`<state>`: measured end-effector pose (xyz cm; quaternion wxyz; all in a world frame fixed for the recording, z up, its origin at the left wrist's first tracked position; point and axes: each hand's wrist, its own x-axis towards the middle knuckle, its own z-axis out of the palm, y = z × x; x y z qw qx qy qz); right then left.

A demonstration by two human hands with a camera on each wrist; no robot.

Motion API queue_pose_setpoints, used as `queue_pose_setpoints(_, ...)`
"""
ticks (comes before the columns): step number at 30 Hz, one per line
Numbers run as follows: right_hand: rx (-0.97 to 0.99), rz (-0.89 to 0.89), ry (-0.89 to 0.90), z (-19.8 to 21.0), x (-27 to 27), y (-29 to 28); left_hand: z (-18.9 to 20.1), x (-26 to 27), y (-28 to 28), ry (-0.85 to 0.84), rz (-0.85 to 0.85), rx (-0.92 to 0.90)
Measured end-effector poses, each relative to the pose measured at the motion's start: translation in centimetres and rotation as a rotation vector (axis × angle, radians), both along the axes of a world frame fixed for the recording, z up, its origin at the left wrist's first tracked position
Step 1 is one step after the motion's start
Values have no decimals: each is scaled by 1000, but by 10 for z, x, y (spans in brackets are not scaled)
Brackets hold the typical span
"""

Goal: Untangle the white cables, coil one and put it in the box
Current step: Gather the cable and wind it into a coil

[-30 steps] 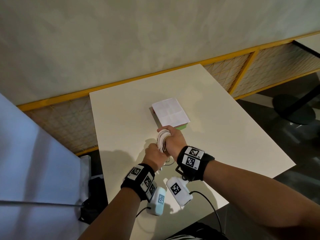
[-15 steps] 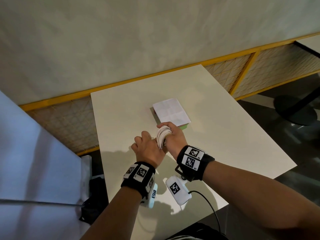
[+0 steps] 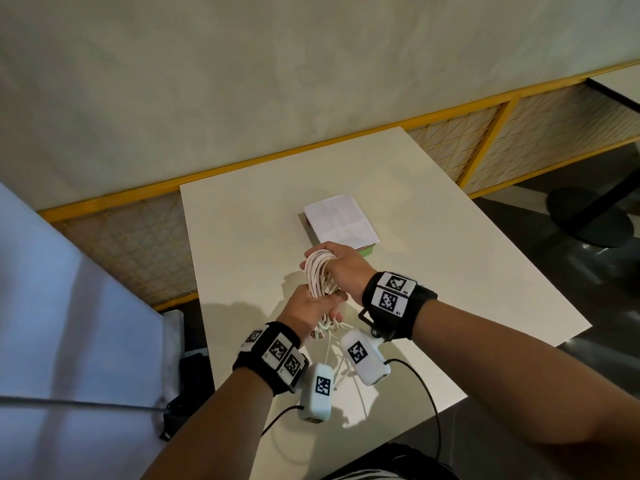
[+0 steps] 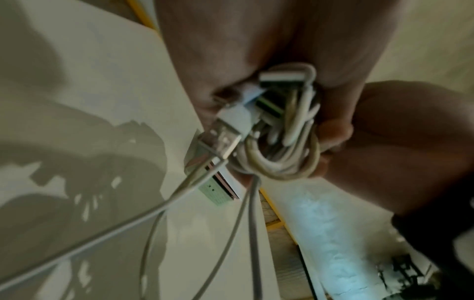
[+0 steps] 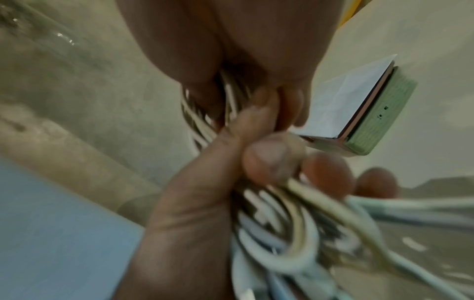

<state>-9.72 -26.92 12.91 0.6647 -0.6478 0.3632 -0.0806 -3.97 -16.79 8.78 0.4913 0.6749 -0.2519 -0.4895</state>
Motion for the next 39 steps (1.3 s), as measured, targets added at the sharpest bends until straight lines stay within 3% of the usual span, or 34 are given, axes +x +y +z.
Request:
queue_pose_setpoints(7, 151, 197, -40, -11, -27, -18, -1, -1, -2, 522, 243, -134)
queue_pose_setpoints(13, 178, 436, 55, -30, -47, -4, 3, 1, -2, 731, 319, -178)
queue_pose_setpoints(17, 26, 623, 157, -43, -53, 10, 11, 4, -6, 795, 374, -211)
queue_pose_setpoints(23, 22, 594, 278, -53, -64, 4, 10, 19, -3, 736, 449, -183)
queue_pose_setpoints(27, -307, 653, 426, -50, -69, -12, 0, 30, 7, 641, 430, -44)
queue_pose_setpoints(35, -1347, 788, 395, -38, -50, -4, -16, 20, 22, 398, 224, 202)
queue_pose_setpoints(39, -1527, 640, 369, -45, -42, 10, -9, 12, 22, 302, 119, 189)
